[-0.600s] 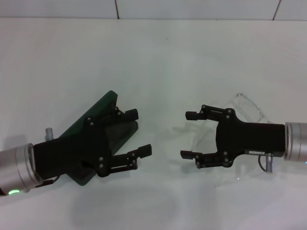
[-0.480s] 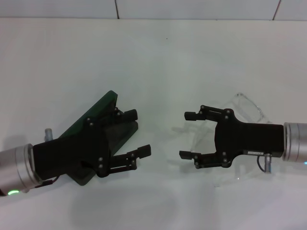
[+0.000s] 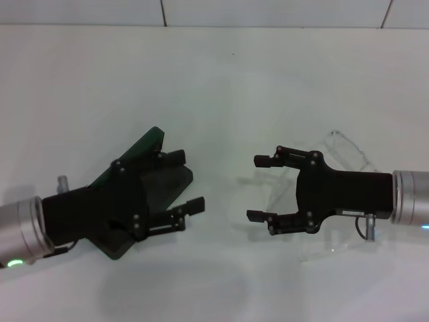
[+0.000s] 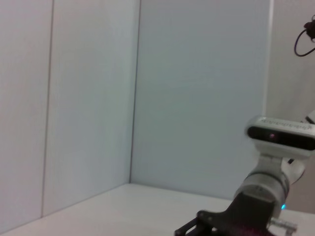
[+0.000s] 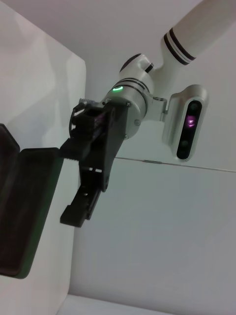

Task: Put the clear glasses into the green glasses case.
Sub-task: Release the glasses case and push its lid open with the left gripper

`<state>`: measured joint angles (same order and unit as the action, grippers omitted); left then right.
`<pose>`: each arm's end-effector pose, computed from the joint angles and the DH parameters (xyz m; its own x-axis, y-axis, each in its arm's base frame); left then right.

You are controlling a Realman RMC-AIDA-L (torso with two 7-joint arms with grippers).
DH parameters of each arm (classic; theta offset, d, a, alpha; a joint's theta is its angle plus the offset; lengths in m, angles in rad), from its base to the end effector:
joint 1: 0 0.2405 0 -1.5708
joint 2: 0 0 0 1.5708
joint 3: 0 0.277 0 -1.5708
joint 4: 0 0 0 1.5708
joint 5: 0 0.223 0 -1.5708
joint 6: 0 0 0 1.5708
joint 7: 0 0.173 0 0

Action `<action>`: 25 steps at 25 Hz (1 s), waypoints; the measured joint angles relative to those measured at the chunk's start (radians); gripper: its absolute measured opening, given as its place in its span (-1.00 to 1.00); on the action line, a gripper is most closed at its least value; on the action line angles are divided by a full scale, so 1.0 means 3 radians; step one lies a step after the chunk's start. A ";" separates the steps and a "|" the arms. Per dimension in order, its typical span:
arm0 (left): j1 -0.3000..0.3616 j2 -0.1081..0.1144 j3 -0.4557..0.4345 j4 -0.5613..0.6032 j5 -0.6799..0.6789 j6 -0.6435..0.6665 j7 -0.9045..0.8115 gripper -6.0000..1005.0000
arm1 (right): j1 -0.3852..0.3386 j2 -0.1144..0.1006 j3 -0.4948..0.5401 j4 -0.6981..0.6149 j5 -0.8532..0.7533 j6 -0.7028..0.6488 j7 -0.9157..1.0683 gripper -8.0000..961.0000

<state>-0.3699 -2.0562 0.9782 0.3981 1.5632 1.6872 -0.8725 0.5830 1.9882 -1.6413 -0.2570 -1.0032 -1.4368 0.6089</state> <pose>-0.2810 0.2829 -0.0624 0.7109 0.0836 0.6983 0.2747 -0.9470 -0.1663 0.2450 0.3307 -0.1004 0.8222 0.1455 -0.5502 -0.0001 -0.9667 -0.2559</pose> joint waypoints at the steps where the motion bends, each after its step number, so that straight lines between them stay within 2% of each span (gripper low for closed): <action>1: -0.0001 0.0019 -0.0001 0.0067 0.0005 -0.0064 -0.0114 0.66 | 0.0000 0.0000 0.0000 -0.0001 0.0000 0.0005 0.0000 0.74; 4: 0.0026 0.0069 -0.0002 0.0350 0.0071 -0.0174 -0.0531 0.66 | 0.0000 0.0000 0.0000 -0.0006 0.0001 0.0033 0.0000 0.74; 9: 0.0185 0.0127 -0.0018 0.1285 0.0378 -0.0255 -0.1486 0.66 | 0.0000 0.0000 0.0000 -0.0008 0.0002 0.0045 0.0000 0.74; 12: 0.0302 0.0098 -0.0023 0.1799 0.0599 -0.0329 -0.1883 0.66 | 0.0000 -0.0001 0.0000 -0.0008 0.0001 0.0045 0.0000 0.74; 16: 0.0386 -0.0019 -0.0025 0.2275 0.1088 -0.0511 -0.2308 0.66 | 0.0000 -0.0001 0.0000 -0.0012 0.0000 0.0045 -0.0002 0.74; 19: 0.0370 -0.0101 -0.0011 0.2381 0.1410 -0.0686 -0.2458 0.66 | 0.0000 -0.0001 0.0000 -0.0013 0.0000 0.0050 -0.0030 0.74; 25: 0.0282 -0.0109 0.0004 0.2332 0.1622 -0.0907 -0.2721 0.66 | 0.0006 -0.0009 -0.0001 -0.0013 0.0000 0.0055 -0.0038 0.74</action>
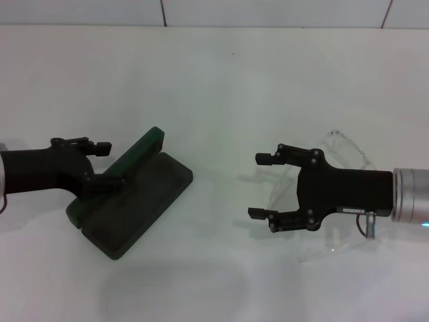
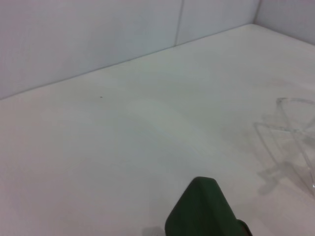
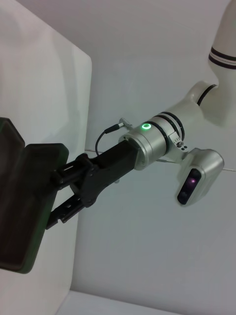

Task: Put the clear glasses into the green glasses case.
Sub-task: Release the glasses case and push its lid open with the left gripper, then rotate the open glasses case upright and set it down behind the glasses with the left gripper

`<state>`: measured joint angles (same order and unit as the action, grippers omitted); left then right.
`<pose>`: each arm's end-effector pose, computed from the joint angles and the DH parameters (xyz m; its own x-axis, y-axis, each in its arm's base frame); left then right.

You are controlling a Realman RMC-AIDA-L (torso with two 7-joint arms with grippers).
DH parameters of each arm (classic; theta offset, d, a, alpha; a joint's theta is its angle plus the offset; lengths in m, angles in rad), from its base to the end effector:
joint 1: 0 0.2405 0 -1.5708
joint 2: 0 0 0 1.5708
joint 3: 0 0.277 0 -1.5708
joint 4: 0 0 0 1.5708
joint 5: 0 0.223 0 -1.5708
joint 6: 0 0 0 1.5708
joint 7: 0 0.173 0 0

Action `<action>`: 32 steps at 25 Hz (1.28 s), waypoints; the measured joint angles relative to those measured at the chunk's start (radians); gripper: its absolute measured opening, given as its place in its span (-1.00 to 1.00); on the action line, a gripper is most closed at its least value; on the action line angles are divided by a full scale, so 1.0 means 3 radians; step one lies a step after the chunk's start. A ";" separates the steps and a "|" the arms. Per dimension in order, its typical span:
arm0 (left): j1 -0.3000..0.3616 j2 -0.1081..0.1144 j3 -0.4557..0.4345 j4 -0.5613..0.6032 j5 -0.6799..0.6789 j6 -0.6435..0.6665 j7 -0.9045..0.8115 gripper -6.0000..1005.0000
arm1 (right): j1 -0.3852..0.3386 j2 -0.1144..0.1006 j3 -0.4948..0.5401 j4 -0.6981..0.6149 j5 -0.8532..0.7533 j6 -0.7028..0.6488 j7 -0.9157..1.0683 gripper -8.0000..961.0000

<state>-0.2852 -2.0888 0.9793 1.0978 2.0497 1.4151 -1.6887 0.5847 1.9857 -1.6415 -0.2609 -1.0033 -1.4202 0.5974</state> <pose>-0.3065 0.3394 -0.0068 0.8436 0.4493 0.2941 0.5296 -0.7867 -0.3173 0.2462 0.3338 -0.1001 0.8297 0.1594 -0.5350 0.0096 -0.9623 -0.2719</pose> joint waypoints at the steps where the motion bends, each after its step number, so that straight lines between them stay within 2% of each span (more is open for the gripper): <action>1: -0.0004 0.0000 -0.0001 -0.0006 0.0004 -0.0014 -0.0008 0.66 | -0.0001 -0.0004 -0.0002 0.0000 0.0000 0.0000 0.0000 0.74; 11: -0.0007 0.0003 0.0014 -0.0012 0.0018 -0.0005 -0.0034 0.58 | -0.0001 -0.0025 -0.0010 0.0000 0.0000 0.0000 -0.0003 0.74; 17: -0.0005 0.0005 0.0043 -0.0012 0.0020 0.0002 -0.0049 0.16 | -0.0001 -0.0032 -0.0019 0.0000 0.0000 -0.0001 -0.0022 0.74; 24: -0.0019 0.0004 0.0061 -0.0016 0.0020 0.0000 -0.0055 -0.21 | -0.0008 -0.0039 -0.0020 0.0001 0.0000 -0.0002 -0.0043 0.73; 30: -0.0193 0.0002 0.0100 -0.0025 0.0016 -0.0011 -0.0018 -0.56 | -0.0031 -0.0047 -0.0023 0.0000 0.0000 -0.0023 -0.0061 0.73; 32: -0.0307 0.0003 0.0159 -0.0046 0.0016 -0.0033 0.0041 -0.57 | -0.0039 -0.0044 -0.0025 0.0000 -0.0004 -0.0028 -0.0080 0.73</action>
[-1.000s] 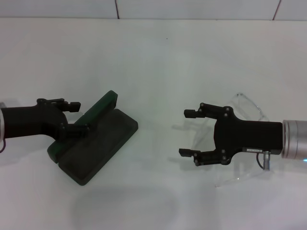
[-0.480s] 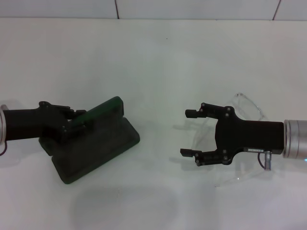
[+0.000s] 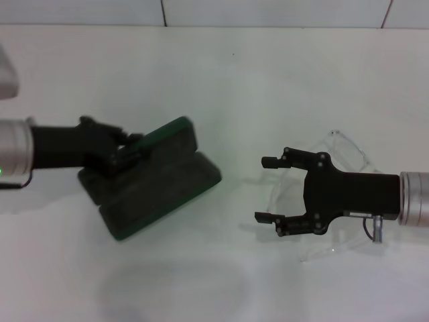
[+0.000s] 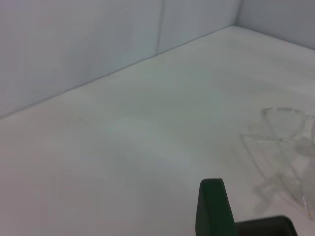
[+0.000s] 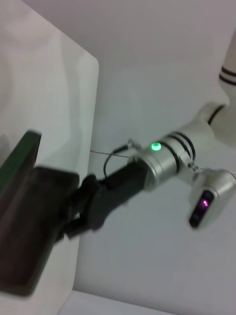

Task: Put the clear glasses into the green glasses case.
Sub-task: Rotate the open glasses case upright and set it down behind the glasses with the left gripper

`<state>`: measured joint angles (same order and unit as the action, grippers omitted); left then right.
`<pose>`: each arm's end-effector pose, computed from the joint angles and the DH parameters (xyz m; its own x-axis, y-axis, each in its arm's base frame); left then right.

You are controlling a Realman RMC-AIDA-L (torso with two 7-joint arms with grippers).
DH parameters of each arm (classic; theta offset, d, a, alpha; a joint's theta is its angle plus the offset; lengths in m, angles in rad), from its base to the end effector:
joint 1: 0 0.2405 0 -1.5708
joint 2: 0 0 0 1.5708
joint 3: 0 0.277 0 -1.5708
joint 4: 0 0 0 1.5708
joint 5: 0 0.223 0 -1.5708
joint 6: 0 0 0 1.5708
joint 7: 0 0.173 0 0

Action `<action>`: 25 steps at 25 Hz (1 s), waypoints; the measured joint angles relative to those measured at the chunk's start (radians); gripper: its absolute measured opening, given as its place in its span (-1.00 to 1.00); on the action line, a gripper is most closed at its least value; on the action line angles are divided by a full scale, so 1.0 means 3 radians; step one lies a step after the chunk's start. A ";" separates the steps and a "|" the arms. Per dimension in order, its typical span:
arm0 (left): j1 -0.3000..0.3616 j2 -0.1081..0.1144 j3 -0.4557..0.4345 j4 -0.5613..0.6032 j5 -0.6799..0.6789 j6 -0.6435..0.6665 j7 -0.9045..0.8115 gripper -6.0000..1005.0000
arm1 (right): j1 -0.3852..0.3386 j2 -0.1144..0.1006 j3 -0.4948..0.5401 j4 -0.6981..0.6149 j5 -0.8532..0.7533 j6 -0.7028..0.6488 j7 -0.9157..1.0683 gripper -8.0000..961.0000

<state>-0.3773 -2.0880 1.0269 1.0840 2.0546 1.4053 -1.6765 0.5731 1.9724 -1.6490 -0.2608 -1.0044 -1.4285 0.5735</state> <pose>-0.2731 0.3627 -0.0184 0.8956 0.3612 0.2599 0.4299 -0.8529 -0.2963 0.2533 0.3311 -0.0956 0.8351 0.1774 -0.5207 0.0284 -0.9592 -0.2813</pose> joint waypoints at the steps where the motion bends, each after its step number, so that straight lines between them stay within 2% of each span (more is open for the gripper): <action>1: -0.0065 0.0000 0.0025 -0.0019 0.0001 -0.0023 0.0043 -0.57 | -0.0008 0.0004 -0.0001 0.0000 -0.0003 -0.0002 -0.0016 0.73; 5: -0.0380 -0.0003 0.0191 -0.0165 -0.0015 -0.0325 0.0307 -0.58 | -0.0035 0.0035 -0.0001 0.0002 -0.0045 -0.0015 -0.0063 0.73; 10: -0.0831 0.0001 0.0474 -0.0485 -0.0011 -0.0811 0.0731 -0.57 | -0.0081 0.0115 0.0000 0.0007 -0.0115 -0.0043 -0.0134 0.73; 16: -0.1274 -0.0011 0.0703 -0.0863 -0.0115 -0.1019 0.1153 -0.55 | -0.0125 0.0161 -0.0004 0.0002 -0.0165 -0.0109 -0.0187 0.73; 20: -0.1465 -0.0011 0.0861 -0.0985 -0.0243 -0.1026 0.1207 -0.55 | -0.0165 0.0165 -0.0005 0.0000 -0.0165 -0.0130 -0.0198 0.73; 25: -0.1508 -0.0015 0.1076 -0.0996 -0.0412 -0.1037 0.1276 -0.53 | -0.0204 0.0169 -0.0005 0.0000 -0.0152 -0.0134 -0.0225 0.73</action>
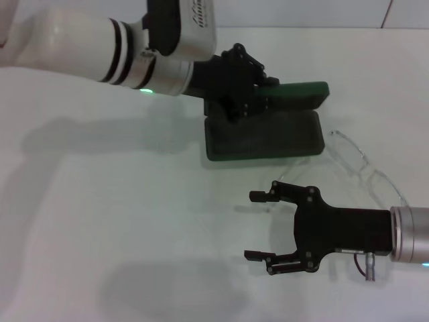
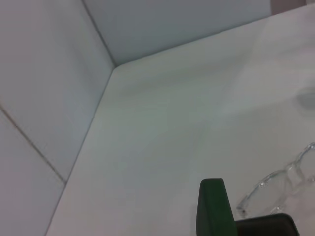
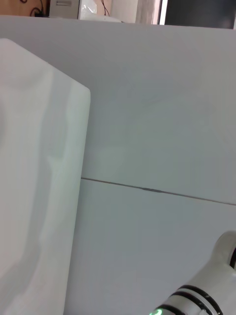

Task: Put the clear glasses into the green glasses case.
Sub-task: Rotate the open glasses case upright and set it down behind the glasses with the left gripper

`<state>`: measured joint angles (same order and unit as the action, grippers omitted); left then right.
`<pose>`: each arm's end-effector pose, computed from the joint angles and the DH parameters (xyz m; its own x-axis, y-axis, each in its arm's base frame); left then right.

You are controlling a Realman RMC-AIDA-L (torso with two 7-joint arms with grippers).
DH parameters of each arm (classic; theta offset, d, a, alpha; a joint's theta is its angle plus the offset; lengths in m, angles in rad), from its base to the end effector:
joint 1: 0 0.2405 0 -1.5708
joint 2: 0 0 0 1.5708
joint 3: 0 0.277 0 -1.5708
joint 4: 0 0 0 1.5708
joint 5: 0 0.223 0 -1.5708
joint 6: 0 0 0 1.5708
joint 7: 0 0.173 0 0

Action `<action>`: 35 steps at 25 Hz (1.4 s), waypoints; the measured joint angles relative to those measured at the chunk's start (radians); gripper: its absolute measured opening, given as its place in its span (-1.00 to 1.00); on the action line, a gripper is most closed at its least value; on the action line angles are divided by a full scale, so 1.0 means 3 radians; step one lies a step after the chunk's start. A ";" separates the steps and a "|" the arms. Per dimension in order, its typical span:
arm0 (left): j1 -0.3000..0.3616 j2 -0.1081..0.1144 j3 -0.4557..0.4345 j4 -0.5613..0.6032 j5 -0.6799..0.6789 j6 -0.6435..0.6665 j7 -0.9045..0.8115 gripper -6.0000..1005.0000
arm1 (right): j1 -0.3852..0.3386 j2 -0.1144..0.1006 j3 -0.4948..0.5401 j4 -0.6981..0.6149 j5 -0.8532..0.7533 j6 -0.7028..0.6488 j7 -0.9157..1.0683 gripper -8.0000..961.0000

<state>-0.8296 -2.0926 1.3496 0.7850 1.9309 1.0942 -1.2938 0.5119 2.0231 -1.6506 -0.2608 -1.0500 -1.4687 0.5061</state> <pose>-0.1259 0.4378 -0.1116 0.9586 -0.2722 0.0838 -0.2393 -0.9292 -0.2816 0.2562 0.2959 -0.1167 0.8139 0.1853 -0.5506 0.0525 -0.9674 -0.2479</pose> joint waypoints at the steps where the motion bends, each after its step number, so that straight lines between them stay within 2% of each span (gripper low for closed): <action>1: 0.0003 -0.0002 0.0045 0.0000 -0.0010 -0.0027 0.0003 -0.53 | -0.0003 0.0001 0.0000 0.0000 0.0004 -0.0001 0.0000 0.73; 4: 0.0027 -0.0005 0.0144 -0.0001 -0.0013 -0.0118 -0.0001 -0.52 | -0.0008 0.0001 0.0000 0.0000 0.0005 -0.0002 0.0000 0.73; 5: 0.0068 -0.0008 0.0253 -0.0004 -0.0014 -0.0290 -0.0011 -0.52 | -0.0009 0.0001 0.0000 0.0000 0.0005 -0.0003 0.0000 0.73; 8: 0.0099 -0.0009 0.0304 -0.0007 -0.0047 -0.0410 -0.0018 -0.51 | -0.0009 0.0001 0.0000 0.0000 0.0007 -0.0003 0.0000 0.73; 13: 0.0102 0.0025 0.0219 0.0052 -0.0278 -0.0215 -0.0031 -0.50 | -0.0008 -0.0001 0.0015 0.0008 0.0008 -0.0002 0.0000 0.73; 19: 0.0102 0.0028 0.0080 0.0118 -0.0280 -0.0087 -0.0032 -0.49 | 0.0008 -0.0007 0.0023 0.0011 0.0008 0.0015 0.0002 0.73; 25: 0.0101 0.0023 -0.0019 0.0080 -0.0169 -0.0400 0.0061 -0.48 | 0.0026 -0.0013 0.0026 0.0006 0.0003 0.0026 0.0002 0.73; 29: 0.0065 0.0012 -0.0040 -0.0123 -0.0106 -0.0733 0.0146 -0.47 | 0.0044 -0.0016 0.0026 0.0004 -0.0009 0.0031 0.0001 0.73; 35: -0.0010 0.0026 -0.0028 -0.0347 -0.0099 -0.0662 0.0152 -0.45 | 0.0054 -0.0027 0.0026 0.0008 -0.0013 0.0061 0.0000 0.73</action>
<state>-0.8326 -2.0848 1.3413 0.6810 1.9012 0.8957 -1.2482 0.5279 2.0151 -1.6428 -0.2586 -1.0539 -1.4506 0.5062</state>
